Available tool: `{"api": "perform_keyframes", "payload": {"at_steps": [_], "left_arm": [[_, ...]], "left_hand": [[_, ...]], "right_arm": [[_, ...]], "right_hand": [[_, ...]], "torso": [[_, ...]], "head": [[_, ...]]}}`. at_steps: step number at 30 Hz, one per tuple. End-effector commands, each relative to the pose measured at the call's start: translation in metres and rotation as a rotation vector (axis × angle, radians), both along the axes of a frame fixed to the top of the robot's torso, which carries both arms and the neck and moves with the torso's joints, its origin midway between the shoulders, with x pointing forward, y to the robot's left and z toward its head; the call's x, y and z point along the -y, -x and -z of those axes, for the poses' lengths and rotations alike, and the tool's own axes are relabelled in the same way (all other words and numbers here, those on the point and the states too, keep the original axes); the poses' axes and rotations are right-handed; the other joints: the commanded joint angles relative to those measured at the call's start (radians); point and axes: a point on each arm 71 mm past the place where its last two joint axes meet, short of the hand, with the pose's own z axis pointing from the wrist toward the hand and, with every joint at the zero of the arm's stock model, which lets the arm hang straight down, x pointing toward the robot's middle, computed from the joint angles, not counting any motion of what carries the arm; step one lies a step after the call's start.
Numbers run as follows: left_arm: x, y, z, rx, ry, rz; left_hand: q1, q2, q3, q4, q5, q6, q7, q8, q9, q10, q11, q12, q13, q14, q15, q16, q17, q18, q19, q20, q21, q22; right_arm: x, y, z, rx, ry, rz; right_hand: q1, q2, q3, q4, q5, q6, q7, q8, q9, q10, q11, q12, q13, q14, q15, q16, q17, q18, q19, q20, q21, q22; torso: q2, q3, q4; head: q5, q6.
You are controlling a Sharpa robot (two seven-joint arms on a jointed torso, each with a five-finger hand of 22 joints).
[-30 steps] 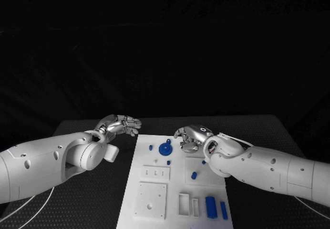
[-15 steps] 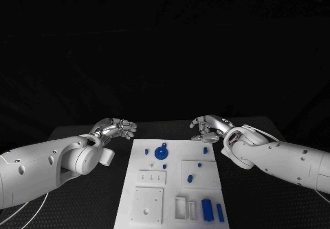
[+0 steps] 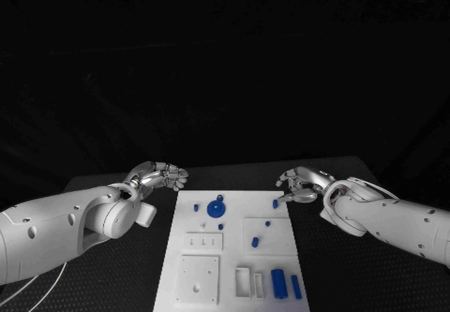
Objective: Assemble the parts on the task board
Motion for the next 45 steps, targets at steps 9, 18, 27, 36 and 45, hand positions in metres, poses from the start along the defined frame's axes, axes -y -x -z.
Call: {"api": "perform_keyframes", "payload": {"at_steps": [9,18,27,36,45], "left_arm": [[0.001,0.001,0.0,0.012,0.003,0.023],[0.002,0.001,0.001,0.009,0.004,0.028],[0.002,0.002,0.001,0.005,0.003,0.028],[0.002,0.002,0.001,0.004,0.002,0.028],[0.001,0.003,0.001,0.002,0.002,0.026]], "left_hand": [[0.005,-0.012,0.0,-0.005,-0.004,-0.015,0.012,-0.014,-0.004,-0.027,0.009,-0.018,0.0,0.007,0.002,-0.007,0.004,0.01,-0.008,-0.001,0.006,-0.004],[0.003,-0.013,0.0,-0.004,-0.004,-0.016,0.013,-0.016,-0.004,-0.029,0.01,-0.019,0.0,0.007,0.002,-0.007,0.004,0.01,-0.008,-0.001,0.007,-0.005],[-0.001,-0.01,0.0,0.0,-0.004,-0.017,0.014,-0.017,-0.003,-0.03,0.011,-0.02,0.001,0.007,0.003,-0.008,0.005,0.01,-0.008,-0.001,0.008,-0.006],[-0.007,-0.007,0.0,0.005,-0.004,-0.018,0.014,-0.018,-0.003,-0.031,0.012,-0.021,0.002,0.007,0.003,-0.009,0.006,0.009,-0.008,-0.001,0.009,-0.008],[-0.008,-0.007,0.0,0.006,-0.004,-0.018,0.015,-0.018,-0.003,-0.031,0.012,-0.021,0.003,0.007,0.002,-0.009,0.006,0.009,-0.008,-0.001,0.009,-0.008]], "right_arm": [[0.001,0.005,0.031,-0.06,0.008,-0.023],[-0.004,0.003,0.04,-0.059,0.009,-0.013],[-0.007,0.0,0.044,-0.062,0.009,-0.006],[-0.008,-0.001,0.045,-0.063,0.007,-0.004],[-0.011,-0.002,0.045,-0.068,0.01,-0.005]], "right_hand": [[0.013,0.001,-0.04,-0.001,0.024,0.024,0.03,-0.012,-0.007,-0.01,0.003,0.002,-0.003,-0.008,-0.001,-0.008,0.003,0.027,-0.011,0.004,-0.009,0.016],[0.018,0.005,-0.048,0.0,0.024,0.02,0.032,-0.017,-0.01,-0.01,0.004,0.003,-0.003,-0.008,0.0,-0.008,0.004,0.027,-0.01,0.004,-0.01,0.015],[0.019,0.033,-0.04,0.016,-0.018,0.021,0.033,-0.023,-0.016,-0.009,0.006,0.003,-0.006,-0.006,0.002,-0.009,0.005,0.027,-0.006,0.005,-0.014,0.013],[0.057,0.075,0.068,0.072,-0.063,0.034,0.031,-0.022,-0.018,-0.007,0.004,0.004,-0.009,-0.004,0.0,-0.01,0.007,0.027,-0.002,0.004,-0.018,0.013],[0.082,0.072,0.139,0.084,-0.064,0.065,0.018,-0.007,-0.012,-0.002,-0.008,0.007,-0.01,-0.003,-0.011,-0.008,0.01,0.027,-0.001,0.004,-0.013,0.017]], "torso": [[0.0,0.0002,-0.0003],[0.0,-0.0008,0.0036],[0.0,-0.0007,0.0013],[-0.001,-0.0016,0.0012],[-0.001,-0.0007,0.0006]], "head": [[-0.004,-0.01],[-0.009,-0.014],[-0.01,-0.018],[-0.015,-0.025],[-0.018,-0.029]]}}
